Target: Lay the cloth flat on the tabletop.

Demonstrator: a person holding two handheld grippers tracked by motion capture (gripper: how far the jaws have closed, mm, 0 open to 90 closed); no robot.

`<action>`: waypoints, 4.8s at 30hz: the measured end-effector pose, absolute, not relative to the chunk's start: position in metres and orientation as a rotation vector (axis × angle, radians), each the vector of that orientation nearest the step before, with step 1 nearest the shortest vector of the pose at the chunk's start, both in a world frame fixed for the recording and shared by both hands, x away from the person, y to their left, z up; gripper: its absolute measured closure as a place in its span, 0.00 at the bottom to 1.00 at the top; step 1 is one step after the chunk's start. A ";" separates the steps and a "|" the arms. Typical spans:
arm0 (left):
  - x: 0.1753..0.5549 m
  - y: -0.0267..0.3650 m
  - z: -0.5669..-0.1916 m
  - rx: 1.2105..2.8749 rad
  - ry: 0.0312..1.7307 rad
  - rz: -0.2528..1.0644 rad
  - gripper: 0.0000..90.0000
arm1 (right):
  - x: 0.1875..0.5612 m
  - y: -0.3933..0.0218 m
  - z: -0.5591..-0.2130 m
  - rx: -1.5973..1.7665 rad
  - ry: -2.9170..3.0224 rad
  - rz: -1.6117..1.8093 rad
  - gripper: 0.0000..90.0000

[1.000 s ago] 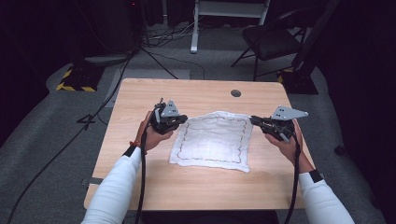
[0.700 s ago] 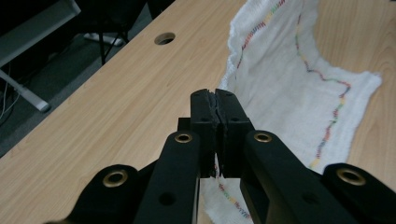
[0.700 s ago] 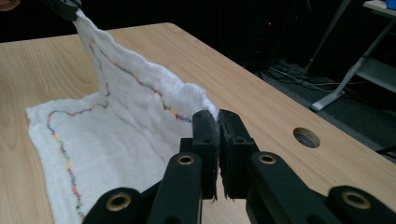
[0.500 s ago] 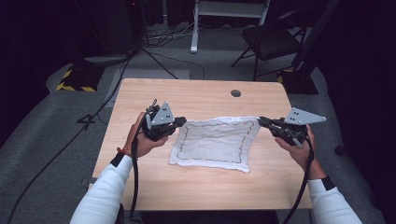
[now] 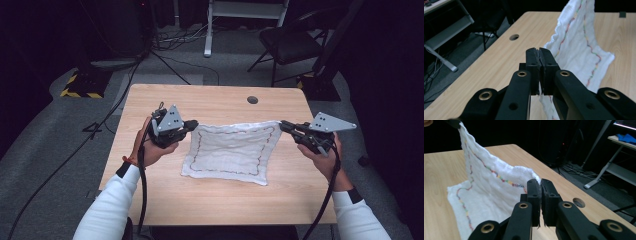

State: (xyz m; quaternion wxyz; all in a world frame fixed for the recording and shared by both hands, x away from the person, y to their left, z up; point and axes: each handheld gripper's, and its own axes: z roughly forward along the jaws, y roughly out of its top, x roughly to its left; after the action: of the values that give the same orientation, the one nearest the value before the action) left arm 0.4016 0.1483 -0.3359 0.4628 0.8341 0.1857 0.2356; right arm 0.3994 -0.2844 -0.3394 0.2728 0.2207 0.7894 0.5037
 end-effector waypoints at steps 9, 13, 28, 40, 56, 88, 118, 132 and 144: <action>0.457 0.146 -0.347 2.027 0.578 0.597 0.96 | 0.446 -0.276 -0.339 0.687 2.118 1.274 0.96; 0.485 0.146 -0.359 2.024 0.652 0.591 0.96 | 0.473 -0.270 -0.344 0.744 2.118 1.252 0.96; 0.533 0.134 -0.412 2.071 0.933 0.598 0.51 | 0.541 -0.246 -0.392 0.967 2.161 1.047 0.68; 0.458 0.123 -0.452 2.273 0.727 0.382 0.30 | 0.469 -0.269 -0.449 0.802 2.481 1.106 0.60; 0.421 0.139 -0.484 2.391 0.683 0.209 0.49 | 0.428 -0.273 -0.486 0.728 2.663 1.053 0.64; 0.376 0.140 -0.483 2.350 0.620 0.157 0.46 | 0.369 -0.314 -0.484 0.764 2.633 1.079 0.91; 0.457 0.162 -0.472 2.215 0.893 0.368 0.23 | 0.377 -0.186 -0.467 0.474 2.620 1.223 0.57; 0.502 0.139 -0.461 2.149 0.926 0.425 0.24 | 0.379 -0.083 -0.488 0.248 2.736 1.206 0.58; 0.538 0.115 -0.480 2.162 0.988 0.421 0.23 | 0.389 -0.054 -0.496 0.281 2.738 1.145 0.67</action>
State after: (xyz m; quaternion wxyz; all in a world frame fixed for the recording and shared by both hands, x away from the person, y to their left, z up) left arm 0.5382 0.1154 -0.4795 0.3558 0.8370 0.3826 0.1628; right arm 0.3890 -0.0540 -0.4958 0.0800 0.0939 0.9155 0.3830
